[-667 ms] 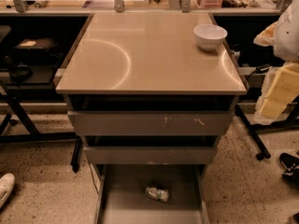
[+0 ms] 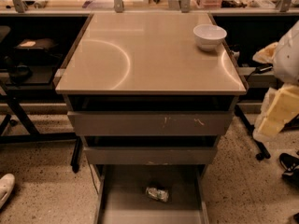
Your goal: Pick 7up can from bottom drawer and place on counter
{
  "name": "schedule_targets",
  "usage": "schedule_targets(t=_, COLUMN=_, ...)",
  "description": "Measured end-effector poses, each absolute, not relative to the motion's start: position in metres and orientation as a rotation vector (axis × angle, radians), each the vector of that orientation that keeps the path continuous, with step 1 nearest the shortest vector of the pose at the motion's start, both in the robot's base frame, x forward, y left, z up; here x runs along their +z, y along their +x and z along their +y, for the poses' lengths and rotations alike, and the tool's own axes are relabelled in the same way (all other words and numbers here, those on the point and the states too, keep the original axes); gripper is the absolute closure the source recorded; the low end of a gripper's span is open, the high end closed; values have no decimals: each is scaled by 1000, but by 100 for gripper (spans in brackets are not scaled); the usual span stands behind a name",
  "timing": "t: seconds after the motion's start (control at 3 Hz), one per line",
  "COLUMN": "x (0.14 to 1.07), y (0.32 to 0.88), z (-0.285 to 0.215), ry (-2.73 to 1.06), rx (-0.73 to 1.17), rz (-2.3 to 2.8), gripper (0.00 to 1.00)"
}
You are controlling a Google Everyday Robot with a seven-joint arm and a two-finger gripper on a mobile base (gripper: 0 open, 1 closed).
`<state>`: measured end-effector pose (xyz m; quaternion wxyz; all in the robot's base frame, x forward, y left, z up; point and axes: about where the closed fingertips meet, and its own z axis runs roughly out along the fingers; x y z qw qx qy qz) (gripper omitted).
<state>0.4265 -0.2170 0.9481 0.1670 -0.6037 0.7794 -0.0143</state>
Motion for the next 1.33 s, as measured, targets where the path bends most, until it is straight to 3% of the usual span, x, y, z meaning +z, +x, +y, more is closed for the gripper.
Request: schedule_targets(t=1.33, x=676, y=366, z=-214, ry=-1739, rx=323, rz=2173, gripper=0)
